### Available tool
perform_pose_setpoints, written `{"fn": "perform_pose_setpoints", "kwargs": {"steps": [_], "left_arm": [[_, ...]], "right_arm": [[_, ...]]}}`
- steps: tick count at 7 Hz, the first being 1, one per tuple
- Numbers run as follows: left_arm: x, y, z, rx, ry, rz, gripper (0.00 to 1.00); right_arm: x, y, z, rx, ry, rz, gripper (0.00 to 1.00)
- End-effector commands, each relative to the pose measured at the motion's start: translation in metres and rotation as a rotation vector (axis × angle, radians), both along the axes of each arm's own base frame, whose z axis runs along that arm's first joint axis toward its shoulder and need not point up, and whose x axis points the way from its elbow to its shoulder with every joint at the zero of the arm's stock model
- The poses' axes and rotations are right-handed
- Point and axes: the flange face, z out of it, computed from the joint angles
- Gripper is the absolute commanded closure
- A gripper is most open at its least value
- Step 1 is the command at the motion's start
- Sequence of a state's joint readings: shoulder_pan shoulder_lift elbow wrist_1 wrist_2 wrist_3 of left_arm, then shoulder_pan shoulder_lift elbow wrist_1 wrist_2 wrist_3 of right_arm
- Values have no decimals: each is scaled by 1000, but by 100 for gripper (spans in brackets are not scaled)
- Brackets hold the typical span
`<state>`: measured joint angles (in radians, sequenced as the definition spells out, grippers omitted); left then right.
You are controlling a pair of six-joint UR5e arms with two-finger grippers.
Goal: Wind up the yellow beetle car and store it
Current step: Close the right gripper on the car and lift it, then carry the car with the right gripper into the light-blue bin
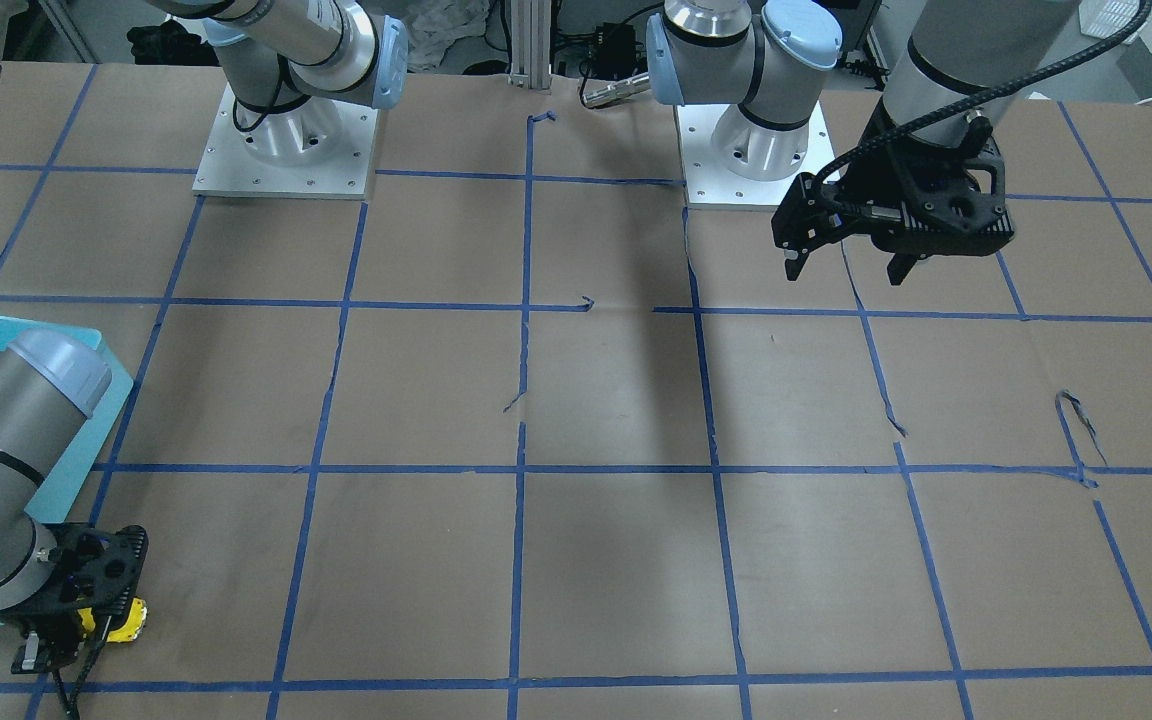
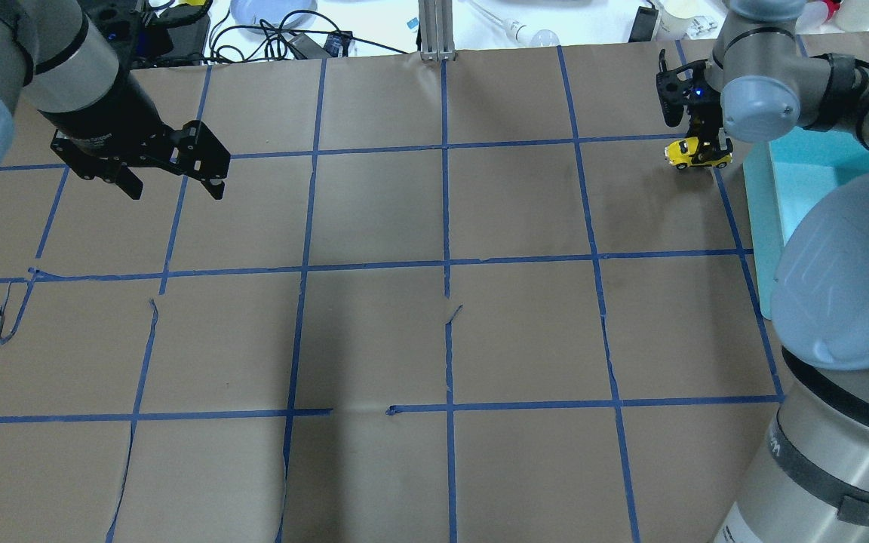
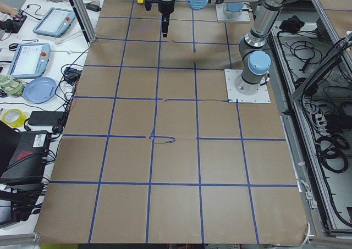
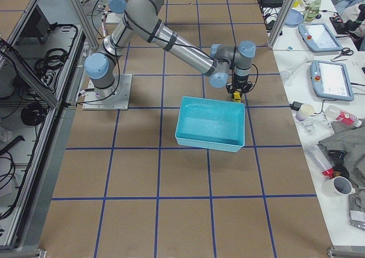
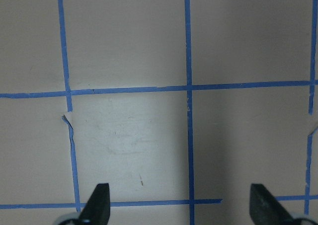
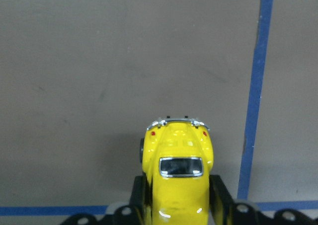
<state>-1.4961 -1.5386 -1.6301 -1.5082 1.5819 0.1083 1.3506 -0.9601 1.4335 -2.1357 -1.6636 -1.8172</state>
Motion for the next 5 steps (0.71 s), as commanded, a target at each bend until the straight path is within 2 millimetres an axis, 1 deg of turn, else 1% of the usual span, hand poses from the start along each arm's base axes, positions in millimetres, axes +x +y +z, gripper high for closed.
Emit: {"fn": "perform_pose_setpoints", "kwargs": {"steps": [1, 2, 3, 4, 5], "left_arm": [[1, 0, 4, -9, -3, 0, 0], [0, 0, 5, -10, -2, 0, 0], [-1, 7, 12, -25, 3, -2, 0], [-2, 8, 11, -20, 2, -2, 0], [-2, 8, 10, -17, 1, -2, 0]], "right_arm": [[13, 26, 80, -7, 4, 1, 100], [13, 36, 101, -7, 8, 4, 100], [-6, 41, 99, 14, 14, 0, 100], [-60, 50, 95, 55, 20, -38, 100], [-113, 64, 89, 103, 3, -65, 100]]}}
